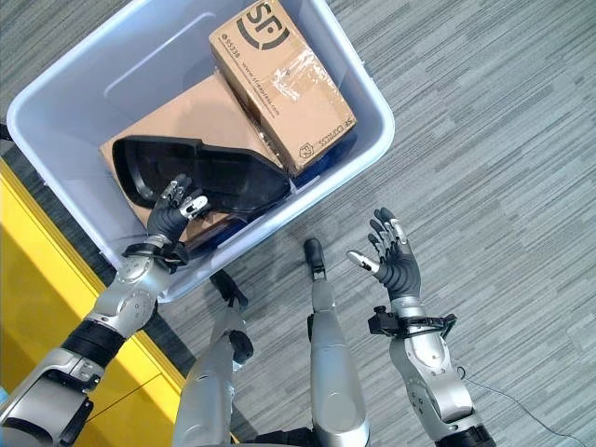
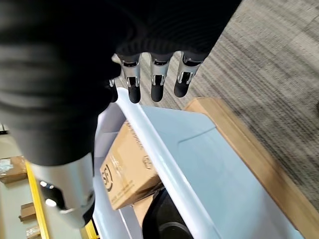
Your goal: Move parts from the plastic box to the shelf.
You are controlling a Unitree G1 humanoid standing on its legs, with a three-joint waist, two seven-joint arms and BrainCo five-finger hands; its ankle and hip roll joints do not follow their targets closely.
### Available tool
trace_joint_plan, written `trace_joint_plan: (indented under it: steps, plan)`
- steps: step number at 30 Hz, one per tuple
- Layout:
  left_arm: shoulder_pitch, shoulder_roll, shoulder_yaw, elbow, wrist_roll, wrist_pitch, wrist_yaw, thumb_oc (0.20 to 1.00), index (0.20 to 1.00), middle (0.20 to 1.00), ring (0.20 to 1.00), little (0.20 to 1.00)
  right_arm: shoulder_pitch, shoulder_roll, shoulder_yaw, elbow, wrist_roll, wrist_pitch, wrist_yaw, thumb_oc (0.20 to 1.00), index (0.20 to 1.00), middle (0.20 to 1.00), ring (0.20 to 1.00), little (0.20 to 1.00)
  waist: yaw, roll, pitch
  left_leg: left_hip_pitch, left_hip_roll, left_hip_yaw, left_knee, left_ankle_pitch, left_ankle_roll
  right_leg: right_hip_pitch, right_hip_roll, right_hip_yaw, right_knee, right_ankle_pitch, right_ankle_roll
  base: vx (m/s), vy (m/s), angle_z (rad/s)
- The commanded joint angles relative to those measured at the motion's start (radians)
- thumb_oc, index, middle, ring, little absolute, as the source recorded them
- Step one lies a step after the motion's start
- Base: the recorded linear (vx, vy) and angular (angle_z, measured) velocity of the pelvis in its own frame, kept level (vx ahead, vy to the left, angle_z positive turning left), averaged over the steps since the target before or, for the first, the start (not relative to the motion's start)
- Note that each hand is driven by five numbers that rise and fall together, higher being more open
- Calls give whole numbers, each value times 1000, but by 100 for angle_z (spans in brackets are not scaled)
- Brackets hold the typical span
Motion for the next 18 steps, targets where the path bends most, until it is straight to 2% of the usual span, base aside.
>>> trace_joint_plan:
  steps: [1,5,12,15,18]
  plan:
    - [34,22,30,14,-53,1,9,1000,1000,1000,1000,1000,-12,-9,-66,-88,-25,-24,-14,1000,1000,1000,1000,1000,-32,-27,46,29,19,-63,214,-210,-43,10,-25,28,208,-173,49,0,0,0]
    - [91,17,41,-103,-119,-18,1,1000,1000,1000,1000,1000,-1,-7,-77,-101,-30,-20,-20,1000,1000,1000,1000,1000,-28,-28,46,38,22,-66,216,-212,-42,18,-25,25,208,-176,46,0,0,0]
    - [153,47,-13,-320,-213,-36,-33,1000,1000,1000,1000,1000,12,-26,-84,-123,-35,-21,-21,1000,1000,1000,1000,1000,-22,-24,46,55,19,-71,214,-214,-40,32,-24,24,210,-180,45,0,0,0]
    - [187,119,-43,-509,-296,-41,-82,1000,1000,1000,1000,1000,23,-49,-97,-142,-39,-25,-10,1000,1000,1000,1000,1000,-17,-15,46,78,13,-75,209,-214,-37,51,-25,24,209,-181,48,0,0,0]
    - [195,159,-48,-574,-325,-52,-98,1000,1000,1000,1000,1000,26,-63,-95,-142,-47,-30,3,1000,1000,1000,1000,1000,-14,-10,39,88,11,-78,207,-213,-36,62,-26,24,207,-181,48,0,0,0]
